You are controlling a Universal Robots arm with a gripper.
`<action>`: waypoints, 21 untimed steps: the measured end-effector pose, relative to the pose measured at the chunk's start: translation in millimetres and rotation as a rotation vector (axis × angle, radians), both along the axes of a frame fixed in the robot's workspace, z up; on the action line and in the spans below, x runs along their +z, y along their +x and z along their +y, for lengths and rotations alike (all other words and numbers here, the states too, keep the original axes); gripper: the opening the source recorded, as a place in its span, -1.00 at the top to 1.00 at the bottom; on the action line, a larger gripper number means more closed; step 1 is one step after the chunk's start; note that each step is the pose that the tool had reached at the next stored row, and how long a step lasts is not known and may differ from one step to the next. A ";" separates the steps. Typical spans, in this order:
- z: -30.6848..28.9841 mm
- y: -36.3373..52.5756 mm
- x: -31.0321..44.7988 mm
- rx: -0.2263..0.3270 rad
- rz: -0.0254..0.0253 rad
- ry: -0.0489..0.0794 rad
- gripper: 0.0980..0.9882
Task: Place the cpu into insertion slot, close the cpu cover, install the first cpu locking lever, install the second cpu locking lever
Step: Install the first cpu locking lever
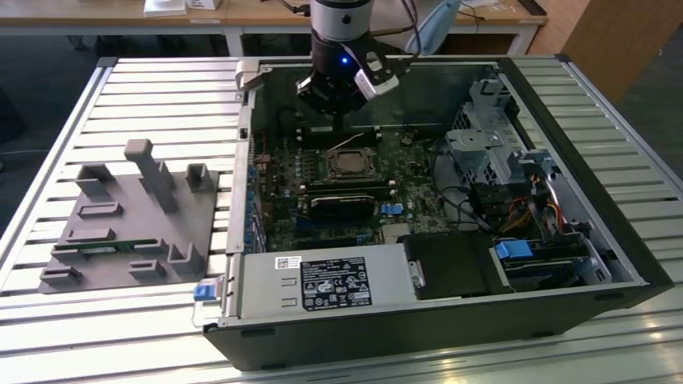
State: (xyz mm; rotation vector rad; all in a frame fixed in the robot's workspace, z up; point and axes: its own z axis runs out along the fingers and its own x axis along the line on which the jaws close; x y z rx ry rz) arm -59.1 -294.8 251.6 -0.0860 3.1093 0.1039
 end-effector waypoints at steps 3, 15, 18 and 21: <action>0.0 0.4 -0.6 0.000 0.0002 0.000 0.98; 0.0 1.8 -3.7 0.000 0.0000 0.000 0.98; 0.0 2.2 -5.1 0.000 0.0000 0.000 0.98; 0.0 4.0 -8.2 0.000 0.0000 0.000 0.98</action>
